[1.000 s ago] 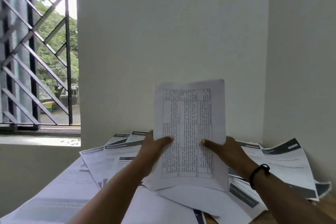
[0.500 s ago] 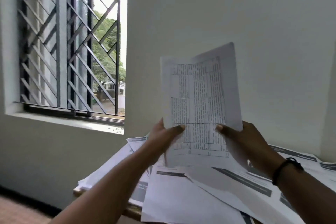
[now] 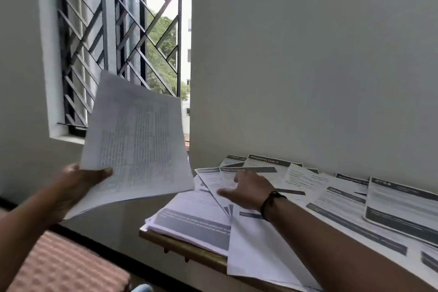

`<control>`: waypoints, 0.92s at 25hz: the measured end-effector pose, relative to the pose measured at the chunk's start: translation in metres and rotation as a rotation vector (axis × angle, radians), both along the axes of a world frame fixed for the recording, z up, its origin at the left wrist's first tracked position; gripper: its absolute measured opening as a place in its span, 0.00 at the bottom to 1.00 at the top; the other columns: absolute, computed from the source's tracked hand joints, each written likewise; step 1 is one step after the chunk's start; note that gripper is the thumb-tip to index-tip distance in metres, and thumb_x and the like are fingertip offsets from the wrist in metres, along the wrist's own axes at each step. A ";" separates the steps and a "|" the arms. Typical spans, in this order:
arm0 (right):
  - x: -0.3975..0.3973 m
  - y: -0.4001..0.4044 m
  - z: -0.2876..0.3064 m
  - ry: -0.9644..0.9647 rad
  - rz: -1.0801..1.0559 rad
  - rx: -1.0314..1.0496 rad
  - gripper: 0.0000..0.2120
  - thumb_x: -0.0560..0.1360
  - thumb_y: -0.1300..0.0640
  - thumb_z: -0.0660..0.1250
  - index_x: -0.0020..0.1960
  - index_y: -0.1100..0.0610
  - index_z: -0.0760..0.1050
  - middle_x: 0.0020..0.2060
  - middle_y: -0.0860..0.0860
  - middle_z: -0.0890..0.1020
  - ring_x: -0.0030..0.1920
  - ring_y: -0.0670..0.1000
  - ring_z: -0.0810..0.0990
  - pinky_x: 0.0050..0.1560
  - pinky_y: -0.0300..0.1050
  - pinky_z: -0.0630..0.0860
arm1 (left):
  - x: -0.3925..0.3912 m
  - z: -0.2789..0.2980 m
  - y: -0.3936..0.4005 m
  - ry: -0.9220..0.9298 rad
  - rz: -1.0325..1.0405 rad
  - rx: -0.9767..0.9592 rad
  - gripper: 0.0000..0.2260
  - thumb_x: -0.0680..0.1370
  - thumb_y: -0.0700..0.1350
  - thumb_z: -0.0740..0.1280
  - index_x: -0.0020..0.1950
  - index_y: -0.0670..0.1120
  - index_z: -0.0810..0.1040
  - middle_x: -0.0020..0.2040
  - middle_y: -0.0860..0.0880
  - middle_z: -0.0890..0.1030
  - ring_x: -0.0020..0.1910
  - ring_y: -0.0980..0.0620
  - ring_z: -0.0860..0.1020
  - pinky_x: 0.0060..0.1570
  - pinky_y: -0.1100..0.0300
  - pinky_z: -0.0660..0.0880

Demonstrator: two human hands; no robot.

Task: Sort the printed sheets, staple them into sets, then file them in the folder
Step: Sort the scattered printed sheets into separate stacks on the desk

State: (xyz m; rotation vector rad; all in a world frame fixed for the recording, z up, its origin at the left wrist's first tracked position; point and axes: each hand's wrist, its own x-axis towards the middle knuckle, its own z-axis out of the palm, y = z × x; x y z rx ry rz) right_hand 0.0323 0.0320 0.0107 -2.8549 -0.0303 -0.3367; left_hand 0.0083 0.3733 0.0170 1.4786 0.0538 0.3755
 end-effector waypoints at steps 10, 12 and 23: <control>0.057 0.039 -0.010 0.066 -0.105 -0.098 0.44 0.59 0.26 0.65 0.65 0.53 0.71 0.62 0.53 0.77 0.61 0.55 0.76 0.54 0.47 0.75 | 0.006 -0.034 0.015 0.169 -0.060 0.044 0.23 0.59 0.33 0.76 0.52 0.34 0.78 0.44 0.35 0.83 0.43 0.35 0.80 0.51 0.43 0.77; 0.064 0.038 -0.012 0.065 -0.106 -0.156 0.40 0.60 0.25 0.63 0.59 0.54 0.76 0.57 0.53 0.80 0.58 0.55 0.78 0.48 0.45 0.74 | 0.009 -0.037 0.003 0.181 -0.124 0.168 0.19 0.57 0.32 0.75 0.47 0.36 0.79 0.36 0.39 0.84 0.36 0.39 0.81 0.40 0.52 0.77; 0.069 0.054 -0.029 0.005 -0.097 -0.229 0.18 0.74 0.59 0.57 0.63 0.57 0.74 0.60 0.56 0.78 0.60 0.59 0.77 0.56 0.50 0.77 | 0.026 -0.050 -0.013 0.242 -0.192 0.231 0.10 0.72 0.21 0.64 0.50 0.32 0.77 0.42 0.33 0.84 0.37 0.38 0.83 0.47 0.48 0.79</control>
